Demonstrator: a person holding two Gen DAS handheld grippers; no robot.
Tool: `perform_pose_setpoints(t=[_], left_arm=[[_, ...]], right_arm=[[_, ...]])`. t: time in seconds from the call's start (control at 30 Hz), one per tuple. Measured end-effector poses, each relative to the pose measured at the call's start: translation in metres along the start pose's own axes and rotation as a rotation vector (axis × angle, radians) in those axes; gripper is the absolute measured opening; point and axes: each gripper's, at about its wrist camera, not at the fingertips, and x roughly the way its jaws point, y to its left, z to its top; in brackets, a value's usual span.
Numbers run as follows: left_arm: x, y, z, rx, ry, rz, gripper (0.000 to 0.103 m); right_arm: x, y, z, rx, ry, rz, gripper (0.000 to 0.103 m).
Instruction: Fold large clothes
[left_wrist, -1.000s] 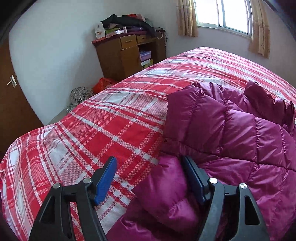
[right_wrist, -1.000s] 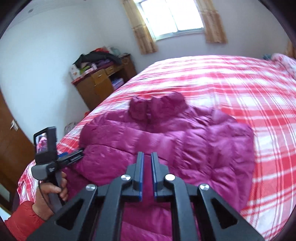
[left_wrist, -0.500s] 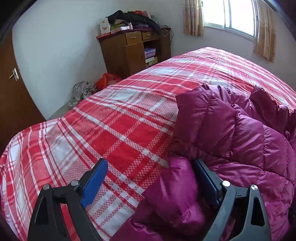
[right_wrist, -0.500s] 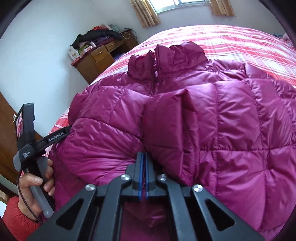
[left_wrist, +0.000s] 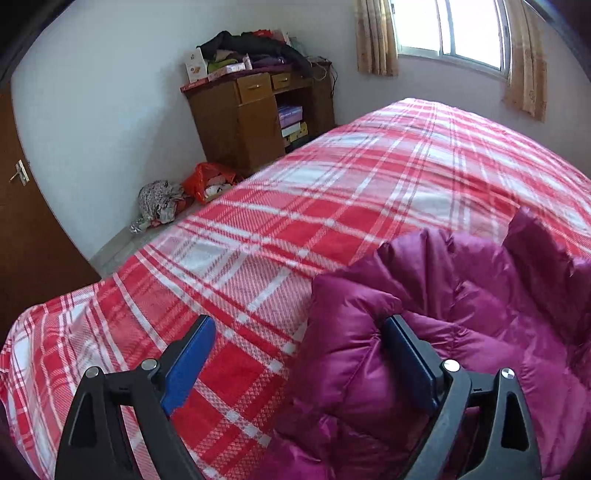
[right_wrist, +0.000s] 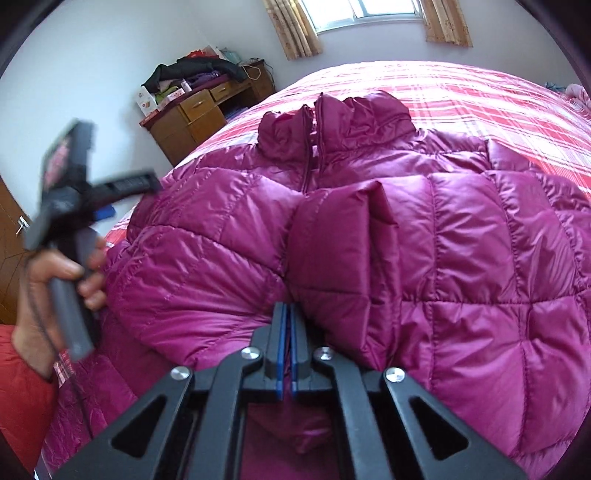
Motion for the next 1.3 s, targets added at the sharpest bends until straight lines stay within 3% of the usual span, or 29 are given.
perform_pose_setpoints(t=[0.1,0.27,0.37,0.4,0.43,0.5,0.53,0.57,0.63,0.7,0.8,0.9,1.1,1.2,1.27,1.3], left_arm=[[0.010,0.010,-0.006,-0.060,0.034,-0.058,0.093],[0.008,0.000,-0.007,-0.024,0.031,-0.018,0.094],[0.003,0.012,-0.008,-0.083,0.016,-0.055,0.094],[-0.001,0.018,-0.011,-0.122,-0.002,-0.065,0.094],[-0.009,0.026,-0.014,-0.168,-0.034,-0.083,0.094],[-0.031,0.041,-0.019,-0.248,-0.146,-0.131,0.094],[-0.042,0.046,-0.023,-0.271,-0.201,-0.147,0.094],[-0.047,0.047,-0.024,-0.275,-0.229,-0.161,0.094],[-0.054,0.046,-0.025,-0.271,-0.261,-0.183,0.094],[-0.057,0.047,-0.025,-0.274,-0.278,-0.190,0.094],[-0.058,0.048,-0.026,-0.285,-0.282,-0.195,0.094],[-0.058,0.049,-0.027,-0.287,-0.269,-0.196,0.094],[-0.047,0.047,-0.025,-0.285,-0.233,-0.192,0.094],[-0.045,0.047,-0.025,-0.287,-0.221,-0.192,0.094],[-0.044,0.048,-0.026,-0.290,-0.220,-0.192,0.094],[-0.045,0.048,-0.026,-0.291,-0.219,-0.192,0.094]], right_arm=[[0.001,-0.002,0.000,0.011,0.000,0.013,0.000],[-0.001,-0.010,0.003,0.052,0.007,0.053,0.001],[-0.008,-0.011,0.021,0.091,0.052,0.071,0.008],[-0.017,-0.011,0.036,0.101,0.030,0.075,0.010],[-0.022,-0.013,0.047,0.104,0.007,0.075,0.016],[-0.034,-0.020,0.086,0.143,-0.052,0.056,0.054],[-0.035,-0.026,0.105,0.177,-0.065,0.055,0.087],[-0.034,-0.033,0.123,0.209,-0.079,0.052,0.095],[-0.020,-0.046,0.158,0.272,-0.054,0.013,0.093],[0.004,-0.061,0.183,0.353,0.008,-0.022,0.083],[0.045,-0.073,0.207,0.420,0.105,-0.052,0.081],[0.079,-0.079,0.217,0.454,0.172,-0.130,0.081],[0.112,-0.094,0.212,0.480,0.309,-0.186,0.081],[0.109,-0.089,0.211,0.382,0.356,-0.226,0.062],[0.101,-0.093,0.207,0.358,0.377,-0.226,0.029],[0.097,-0.096,0.204,0.363,0.387,-0.223,0.021]])
